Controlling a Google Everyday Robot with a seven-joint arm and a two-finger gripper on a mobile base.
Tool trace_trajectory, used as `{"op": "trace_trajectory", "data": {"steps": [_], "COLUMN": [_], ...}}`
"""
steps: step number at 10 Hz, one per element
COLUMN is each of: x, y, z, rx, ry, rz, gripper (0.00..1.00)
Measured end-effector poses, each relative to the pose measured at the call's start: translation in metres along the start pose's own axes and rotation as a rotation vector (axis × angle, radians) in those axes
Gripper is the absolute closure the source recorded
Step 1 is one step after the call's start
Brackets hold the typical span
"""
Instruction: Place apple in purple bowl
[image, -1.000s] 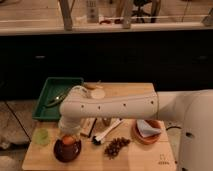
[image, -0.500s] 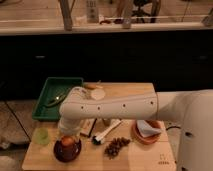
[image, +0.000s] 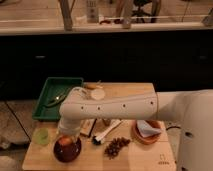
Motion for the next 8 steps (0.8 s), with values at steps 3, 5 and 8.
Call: {"op": "trace_trajectory", "data": {"steps": [3,5,8], "x": [0.0017,0.0042,0.0076], "y": [0.0012,0.0024,0.0033], "z": [-0.0005,-0.0015,-0.0030], "rx": [-0.002,-0.003,-0.002], "ry": [-0.004,-0.007,-0.011], "rz": [0.000,0.000,0.000], "gripper": [0.20,0.20,0.20]}}
